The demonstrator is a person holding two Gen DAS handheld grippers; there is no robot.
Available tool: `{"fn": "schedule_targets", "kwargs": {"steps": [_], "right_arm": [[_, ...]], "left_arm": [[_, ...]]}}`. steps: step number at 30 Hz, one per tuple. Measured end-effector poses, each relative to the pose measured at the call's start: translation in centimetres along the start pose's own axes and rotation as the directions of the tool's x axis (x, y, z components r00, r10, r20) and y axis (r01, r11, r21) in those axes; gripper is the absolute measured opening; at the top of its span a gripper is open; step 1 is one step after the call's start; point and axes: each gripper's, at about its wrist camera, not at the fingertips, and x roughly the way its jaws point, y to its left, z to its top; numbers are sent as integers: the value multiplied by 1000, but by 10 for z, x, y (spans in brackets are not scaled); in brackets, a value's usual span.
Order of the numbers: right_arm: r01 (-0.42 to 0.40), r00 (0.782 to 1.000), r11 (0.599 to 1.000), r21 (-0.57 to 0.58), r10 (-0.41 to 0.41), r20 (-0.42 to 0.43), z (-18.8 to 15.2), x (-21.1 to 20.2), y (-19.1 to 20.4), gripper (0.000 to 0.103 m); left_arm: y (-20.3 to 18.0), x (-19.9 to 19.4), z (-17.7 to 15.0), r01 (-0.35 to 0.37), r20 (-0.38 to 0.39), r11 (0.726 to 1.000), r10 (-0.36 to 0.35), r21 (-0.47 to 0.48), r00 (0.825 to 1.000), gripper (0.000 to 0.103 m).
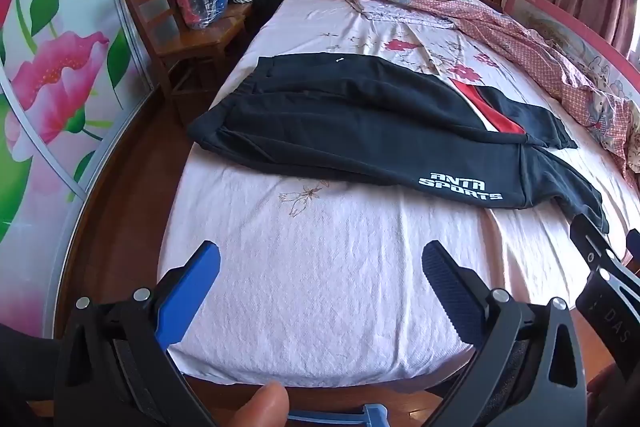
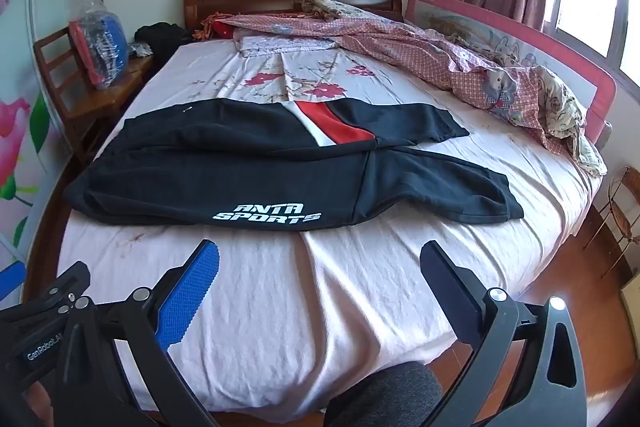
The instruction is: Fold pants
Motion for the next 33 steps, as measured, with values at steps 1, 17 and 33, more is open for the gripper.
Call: {"fn": "schedule_targets", "kwargs": {"steps": [1,17,33], "right_arm": [[0,1000,1000,0,0,-7,0,0,0,100],[1,1000,1000,-1,-1,-9,0,1,-1,100],[6,1000,1000,5,-6,-11,-1,0,-5,100]], "left_arm": [[-2,0,-1,-1,1,1000,1,0,1000,101],[4,0,1,30,-11,999,-30,-29,999,101],[5,0,0,32,-8,999,-32,-29,999,101]]}}
